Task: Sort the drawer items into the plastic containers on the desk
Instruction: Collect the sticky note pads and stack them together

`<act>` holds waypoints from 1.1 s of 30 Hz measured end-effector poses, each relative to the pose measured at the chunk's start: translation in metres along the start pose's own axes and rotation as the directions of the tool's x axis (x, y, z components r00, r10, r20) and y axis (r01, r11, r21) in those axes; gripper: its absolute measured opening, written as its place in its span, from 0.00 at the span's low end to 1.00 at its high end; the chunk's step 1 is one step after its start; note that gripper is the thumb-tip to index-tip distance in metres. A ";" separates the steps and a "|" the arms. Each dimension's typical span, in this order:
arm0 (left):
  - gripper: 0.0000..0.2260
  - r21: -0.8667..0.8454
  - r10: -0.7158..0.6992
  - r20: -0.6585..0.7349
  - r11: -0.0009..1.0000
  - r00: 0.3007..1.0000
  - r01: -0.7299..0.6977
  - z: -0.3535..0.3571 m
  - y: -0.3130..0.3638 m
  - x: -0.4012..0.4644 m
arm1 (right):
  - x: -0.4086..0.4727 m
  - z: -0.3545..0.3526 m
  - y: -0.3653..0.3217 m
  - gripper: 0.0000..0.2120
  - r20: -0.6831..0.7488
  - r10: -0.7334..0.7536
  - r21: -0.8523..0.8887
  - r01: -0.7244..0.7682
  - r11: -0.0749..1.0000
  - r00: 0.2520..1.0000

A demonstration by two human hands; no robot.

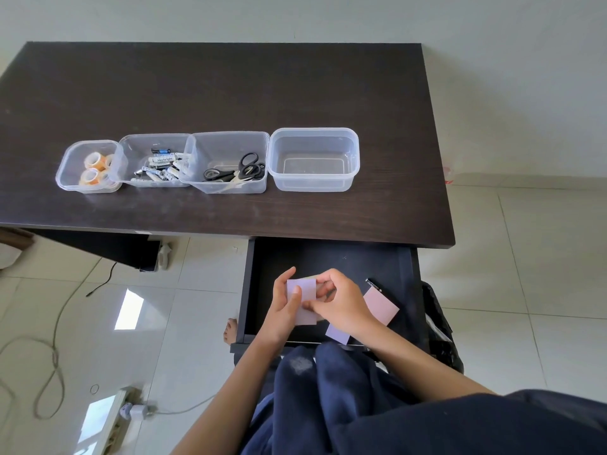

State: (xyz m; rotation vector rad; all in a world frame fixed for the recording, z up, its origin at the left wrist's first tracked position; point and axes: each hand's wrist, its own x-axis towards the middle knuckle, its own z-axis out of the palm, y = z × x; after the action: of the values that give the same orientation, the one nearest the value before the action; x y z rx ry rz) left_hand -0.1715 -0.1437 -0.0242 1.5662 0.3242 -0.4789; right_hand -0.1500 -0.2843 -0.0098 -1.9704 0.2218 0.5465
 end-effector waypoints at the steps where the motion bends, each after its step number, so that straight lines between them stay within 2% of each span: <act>1: 0.14 -0.012 -0.015 -0.004 1.000 1.000 0.014 0.000 -0.001 -0.001 | -0.001 0.000 0.000 0.15 0.008 0.010 0.030 -0.010 0.999 1.000; 4: 0.14 -0.084 -0.049 -0.025 0.995 0.998 0.047 -0.001 0.000 -0.003 | 0.002 -0.002 0.002 0.16 -0.010 0.045 0.091 -0.044 0.995 0.999; 8: 0.12 -0.122 -0.060 -0.061 0.991 0.996 0.053 -0.006 -0.003 -0.003 | 0.006 -0.015 0.002 0.20 -0.048 0.101 0.297 -0.083 0.951 0.994; 11: 0.16 -0.128 -0.074 -0.057 0.990 0.996 0.066 -0.008 -0.003 -0.004 | 0.005 -0.030 -0.006 0.13 -0.101 -0.026 0.303 0.056 0.951 0.995; 15: 0.20 -0.172 -0.093 -0.048 0.982 0.994 0.083 -0.007 -0.003 -0.004 | -0.001 -0.027 -0.007 0.16 -0.110 -0.211 0.148 0.226 0.963 0.971; 18: 0.23 -0.236 -0.106 -0.038 0.967 0.994 0.094 -0.007 0.000 -0.004 | -0.002 -0.015 0.001 0.14 -0.012 -0.309 -0.029 0.308 0.951 0.951; 22: 0.21 -0.242 -0.105 -0.043 0.966 0.994 0.091 -0.008 0.002 -0.003 | -0.008 -0.009 0.002 0.20 0.182 -0.291 -0.158 0.320 0.934 0.939; 24: 0.18 -0.217 -0.091 -0.048 0.973 0.995 0.079 -0.009 0.001 -0.003 | -0.010 -0.011 0.002 0.23 0.227 -0.288 -0.184 0.332 0.925 0.930; 27: 0.12 -0.185 -0.060 -0.023 0.981 0.998 0.055 -0.010 0.004 -0.003 | -0.010 -0.012 0.003 0.25 0.151 -0.305 -0.193 0.331 0.924 0.940; 30: 0.16 -0.159 -0.038 0.019 0.986 0.999 0.041 -0.009 0.007 -0.002 | -0.008 -0.011 0.006 0.25 0.079 -0.332 -0.206 0.341 0.917 0.940; 33: 0.21 -0.135 -0.026 0.038 0.990 0.999 0.031 -0.008 0.007 0.000 | -0.008 -0.011 0.010 0.23 0.080 -0.322 -0.194 0.332 0.923 0.943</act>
State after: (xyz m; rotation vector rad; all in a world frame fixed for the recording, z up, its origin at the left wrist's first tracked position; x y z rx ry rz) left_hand -0.1675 -0.1366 -0.0178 1.4206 0.3451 -0.4971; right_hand -0.1573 -0.2993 -0.0098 -2.1342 -0.2018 0.4076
